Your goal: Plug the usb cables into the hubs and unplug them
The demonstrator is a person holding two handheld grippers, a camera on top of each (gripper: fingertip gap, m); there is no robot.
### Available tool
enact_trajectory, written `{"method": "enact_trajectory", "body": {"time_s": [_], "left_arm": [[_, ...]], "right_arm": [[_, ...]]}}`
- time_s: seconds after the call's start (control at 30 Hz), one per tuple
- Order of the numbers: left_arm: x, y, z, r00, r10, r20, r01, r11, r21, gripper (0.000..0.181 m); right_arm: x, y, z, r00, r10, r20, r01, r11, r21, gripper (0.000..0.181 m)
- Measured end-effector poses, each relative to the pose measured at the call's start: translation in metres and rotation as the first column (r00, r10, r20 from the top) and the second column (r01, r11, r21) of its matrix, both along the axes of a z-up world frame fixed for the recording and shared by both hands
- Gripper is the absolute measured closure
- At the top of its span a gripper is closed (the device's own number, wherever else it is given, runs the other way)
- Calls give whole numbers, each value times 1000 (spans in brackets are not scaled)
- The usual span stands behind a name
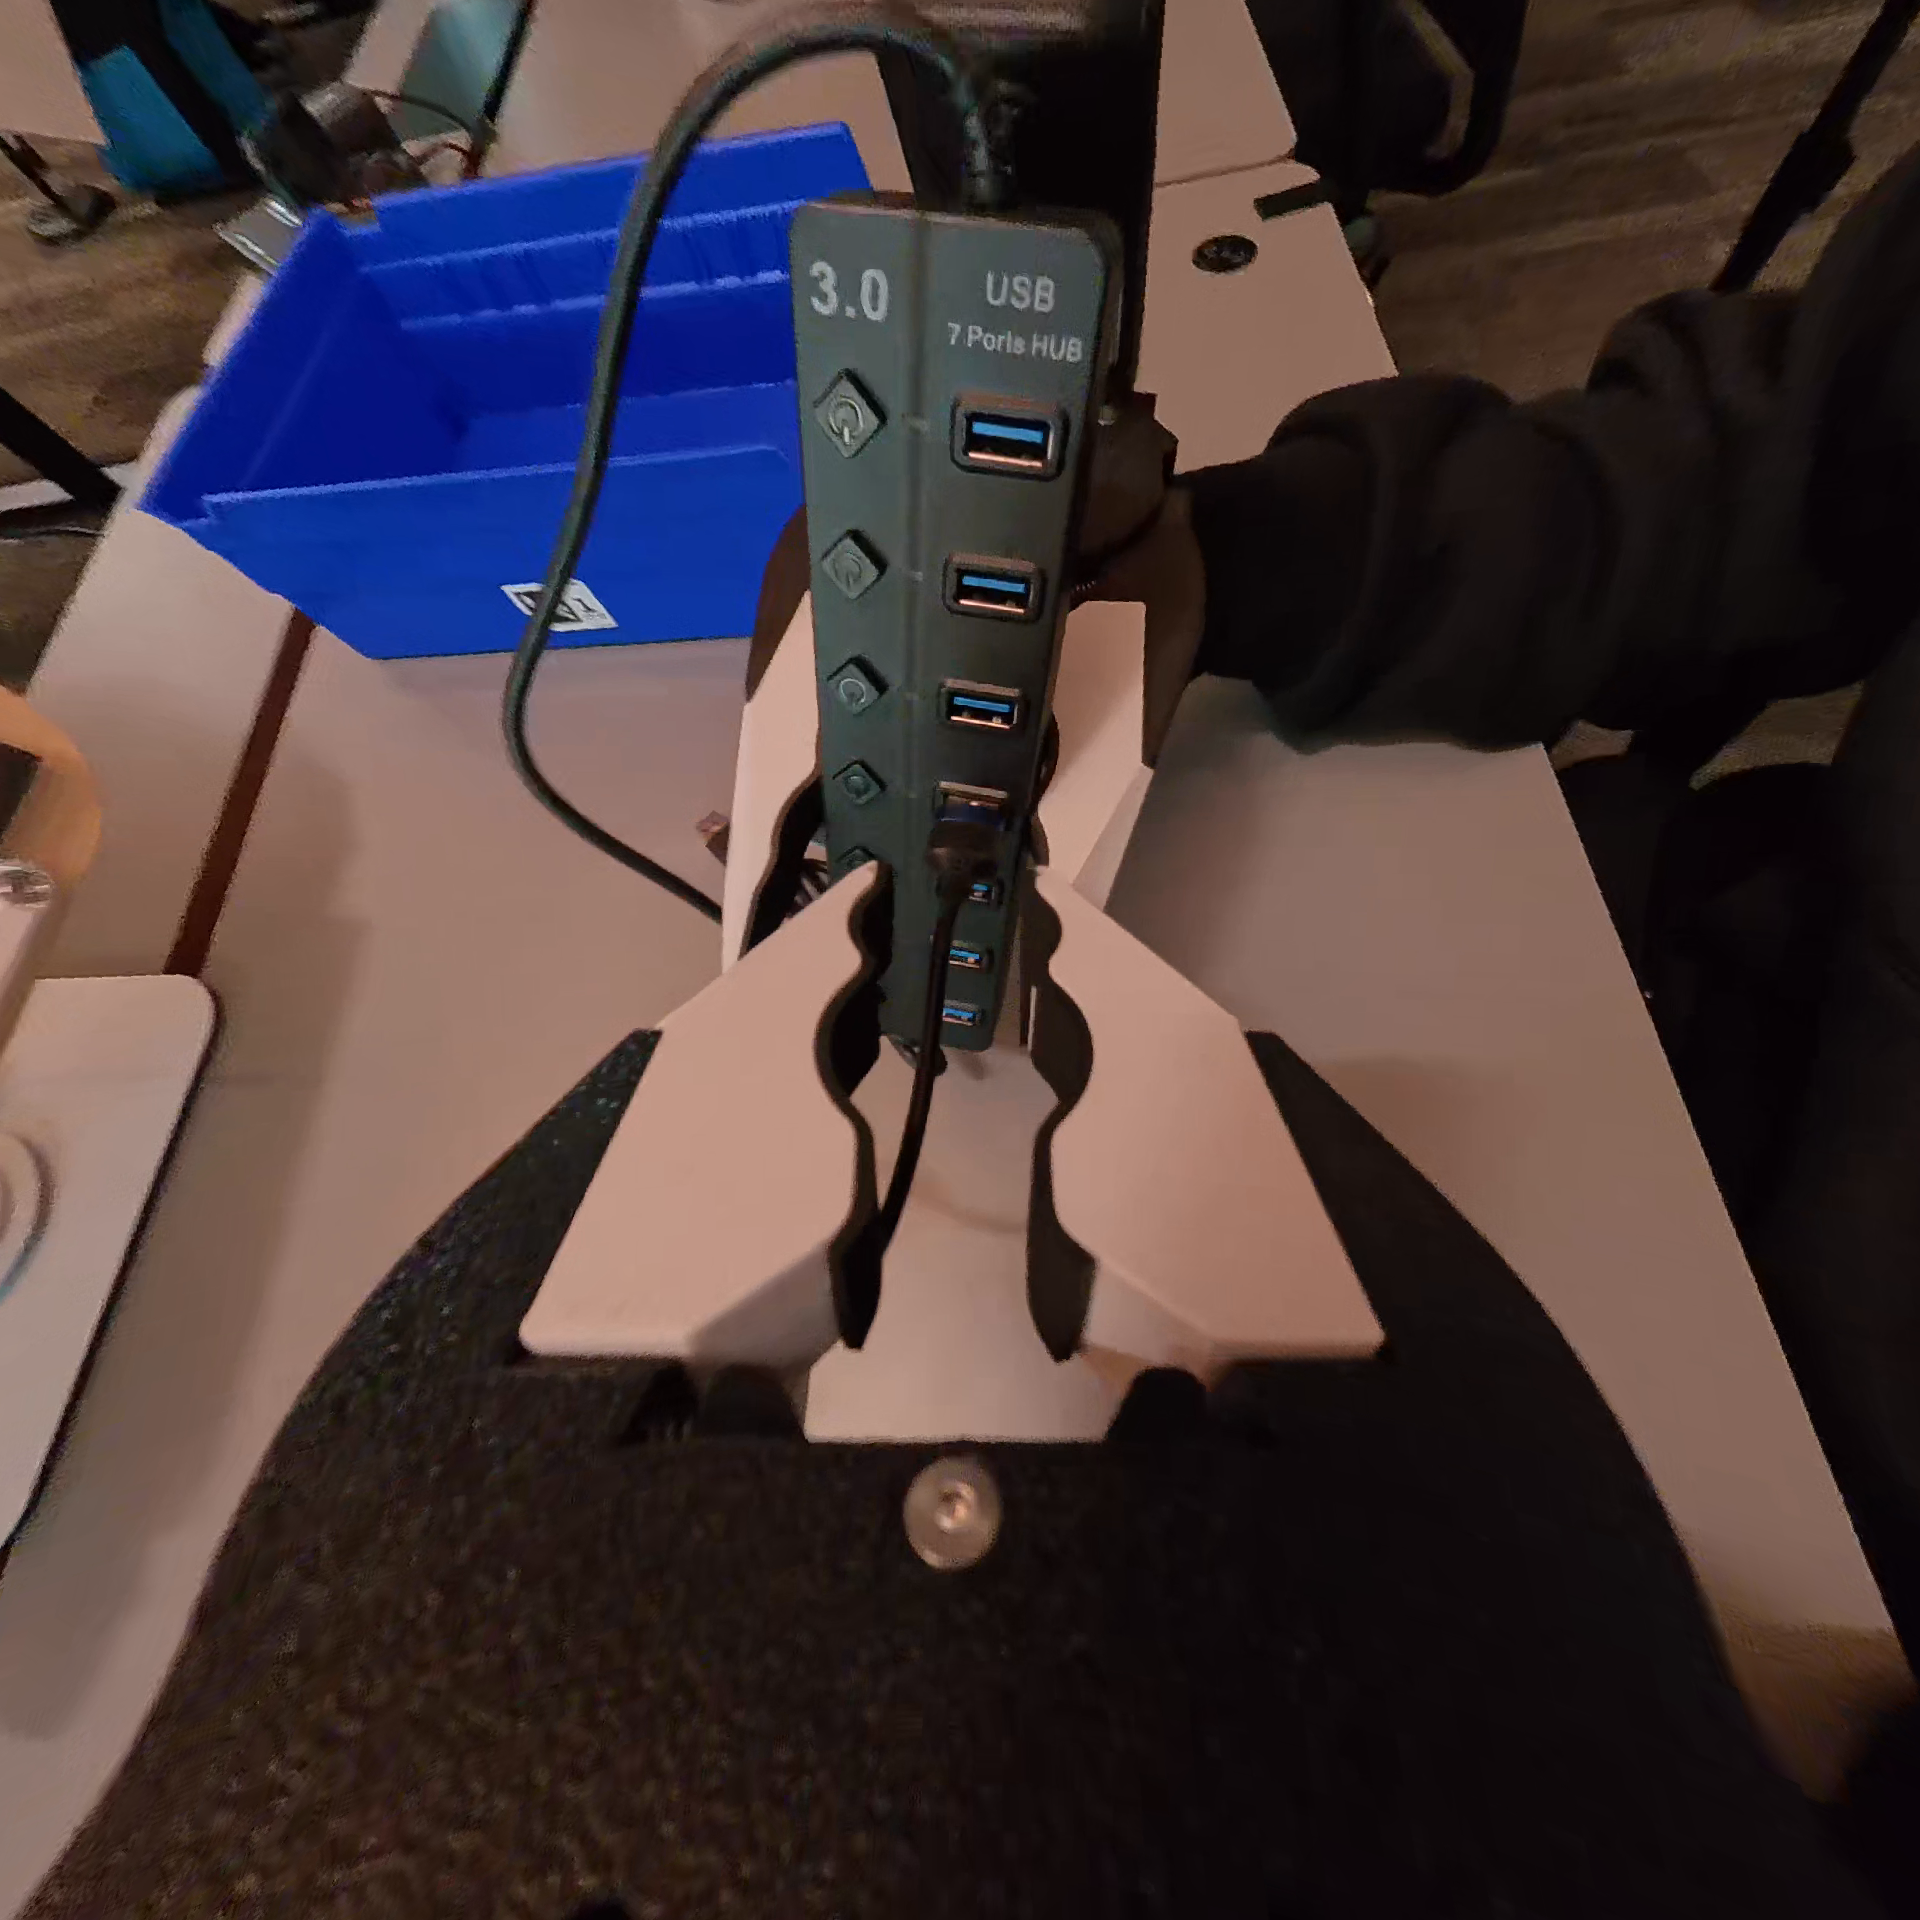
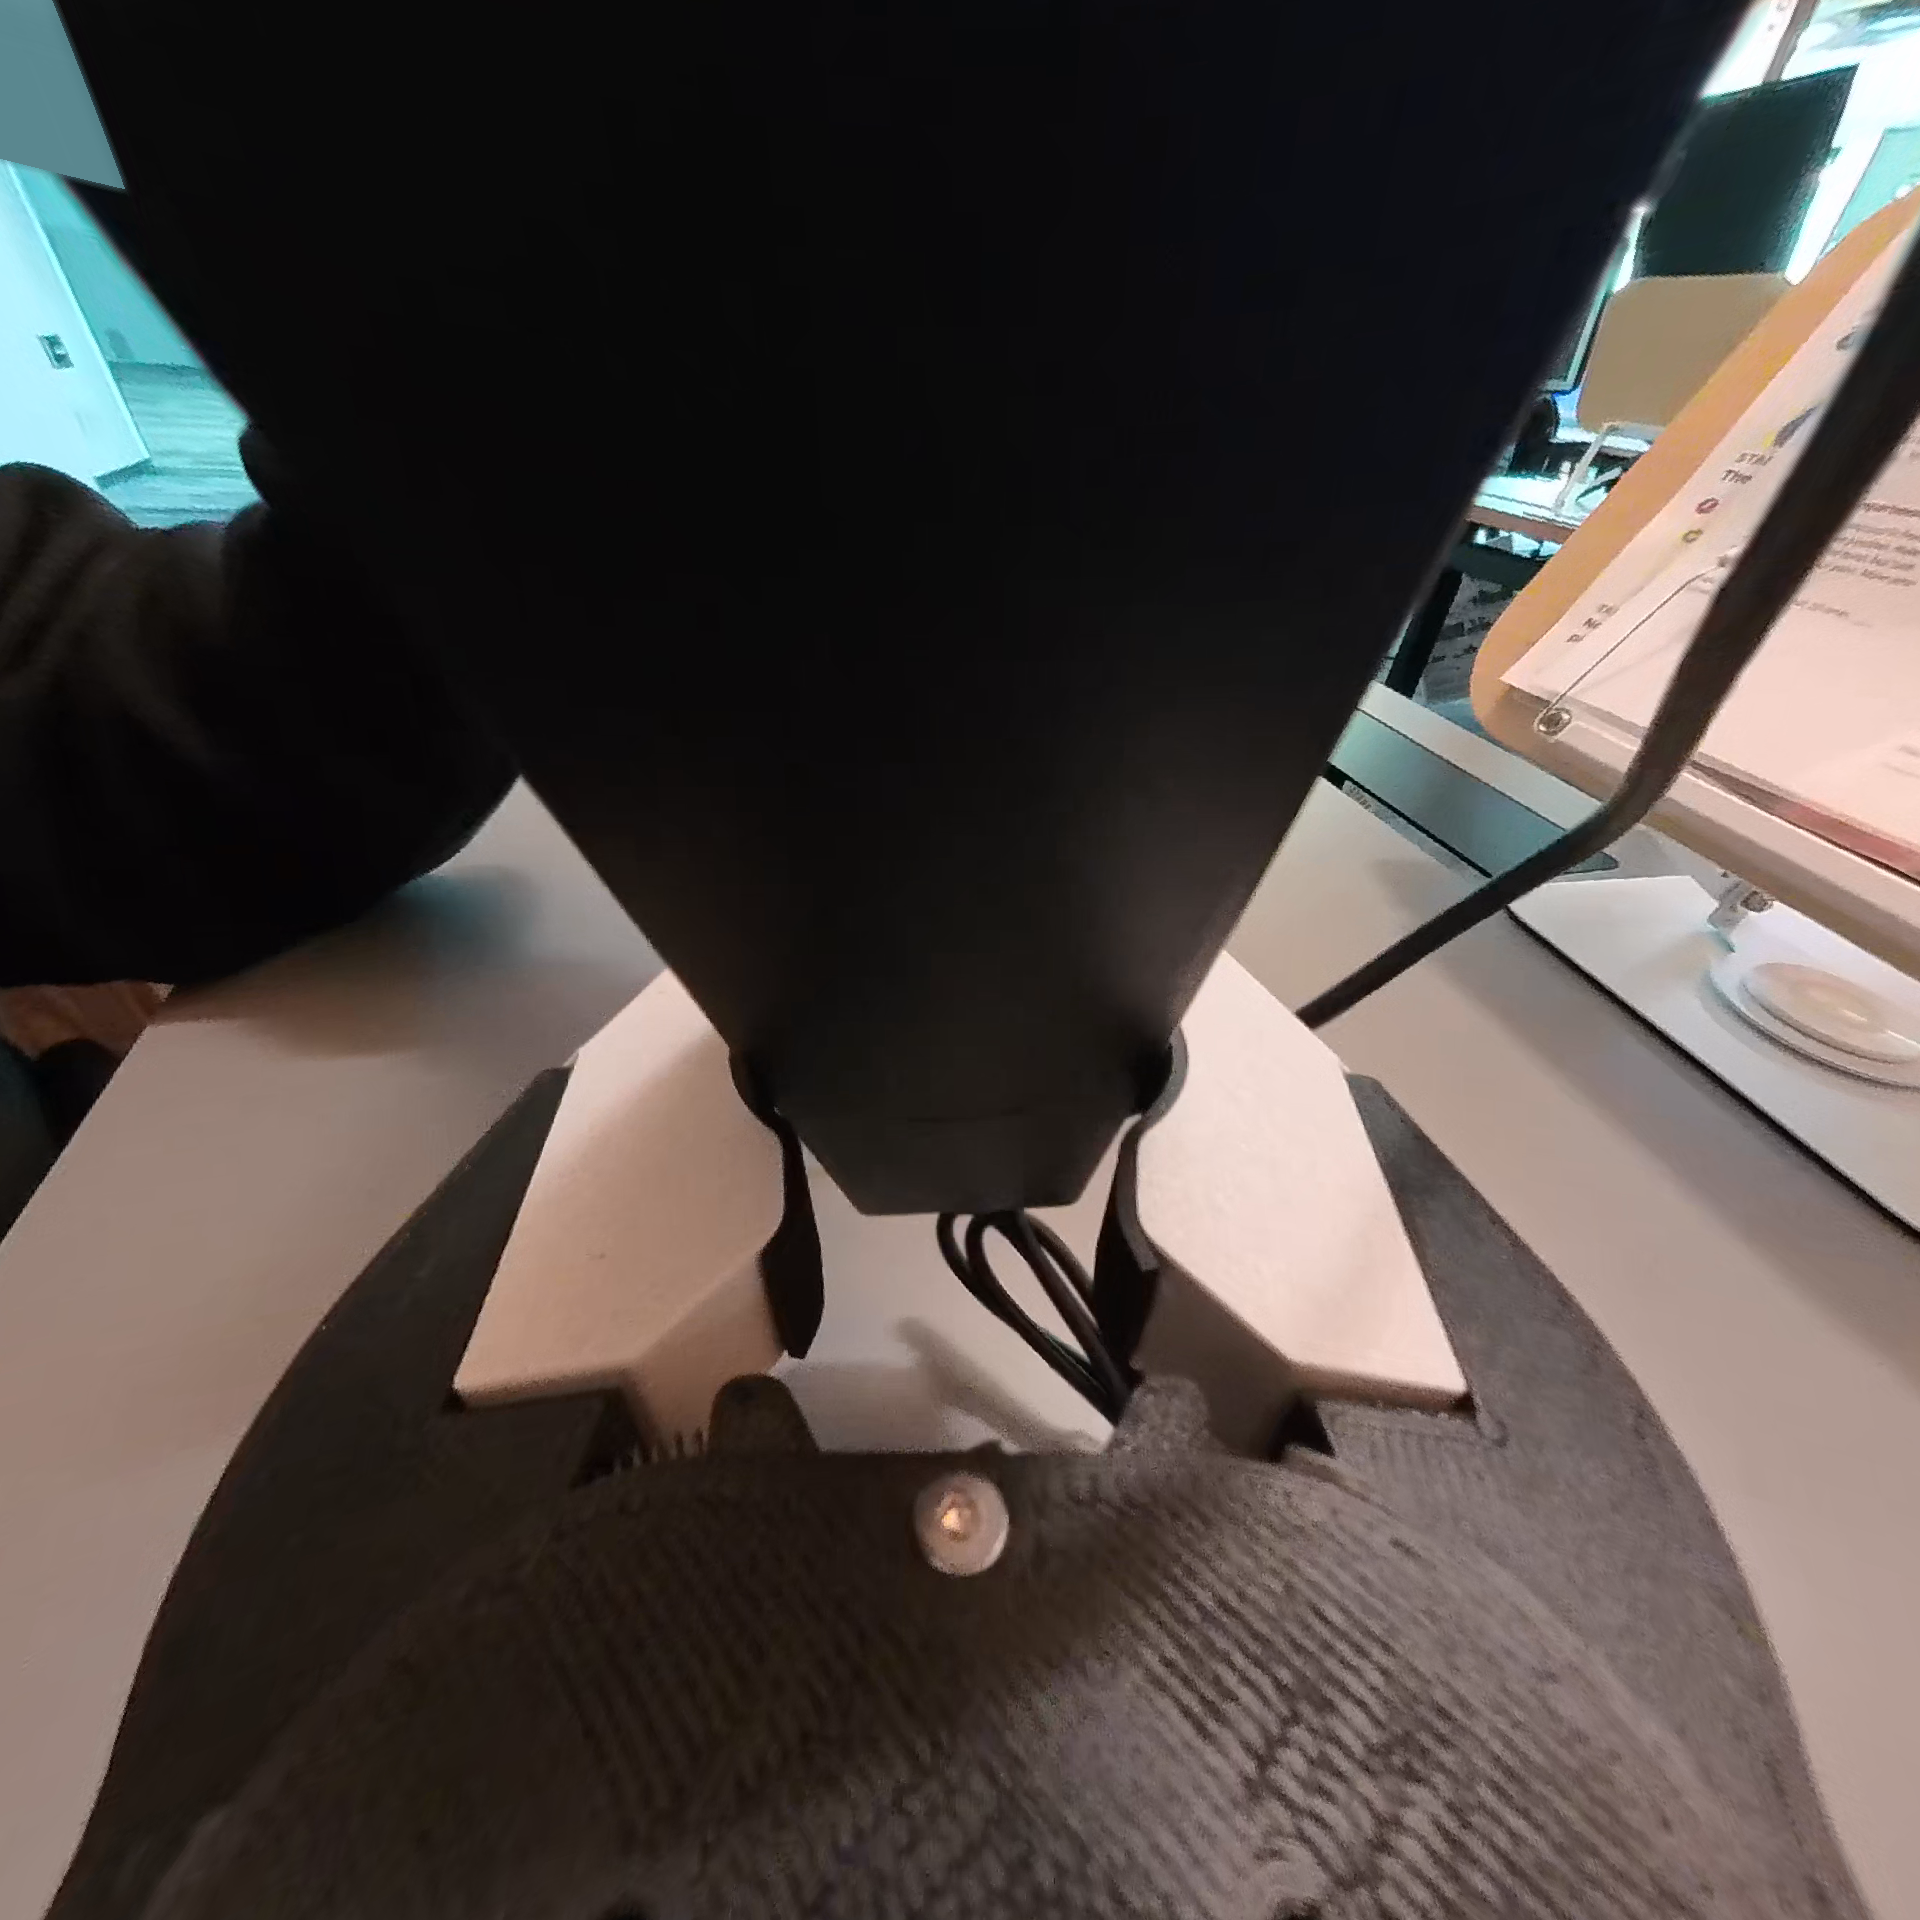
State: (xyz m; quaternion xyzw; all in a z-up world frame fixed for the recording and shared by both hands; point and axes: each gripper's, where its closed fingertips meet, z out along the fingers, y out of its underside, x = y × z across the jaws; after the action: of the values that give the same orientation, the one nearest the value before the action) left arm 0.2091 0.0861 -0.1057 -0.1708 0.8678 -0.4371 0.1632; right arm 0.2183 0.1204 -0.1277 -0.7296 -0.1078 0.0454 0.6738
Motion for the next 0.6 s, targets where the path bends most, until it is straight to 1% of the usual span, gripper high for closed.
{"method": "enact_trajectory", "body": {"time_s": [0.1,0.17,0.23,0.3,0.4,0.43,0.6], "left_arm": [[0,-6,-14,999,-24,-31,26,998,52,169],[2,-5,-16,1000,-19,0,19,996,90,169],[3,-5,-14,1000,-14,24,12,995,100,168],[4,-3,-12,999,-3,35,0,995,99,166],[2,-3,-7,999,-15,32,14,998,55,166],[1,-4,-8,1000,-24,20,23,998,51,168],[-1,-5,-5,998,-57,37,55,997,51,169]], "right_arm": [[-6,3,1,1000,13,21,-13,1000,-5,120],[-5,2,-4,1000,14,28,-13,1000,-27,120],[-5,2,-3,1000,14,25,-13,1000,-27,120],[-3,1,-4,1000,10,29,-9,999,-34,120],[-4,1,-7,1000,19,18,-19,999,-43,120],[-5,2,-6,1000,19,15,-18,999,-40,120],[-9,2,-3,999,41,-14,-41,999,-31,120]]}}
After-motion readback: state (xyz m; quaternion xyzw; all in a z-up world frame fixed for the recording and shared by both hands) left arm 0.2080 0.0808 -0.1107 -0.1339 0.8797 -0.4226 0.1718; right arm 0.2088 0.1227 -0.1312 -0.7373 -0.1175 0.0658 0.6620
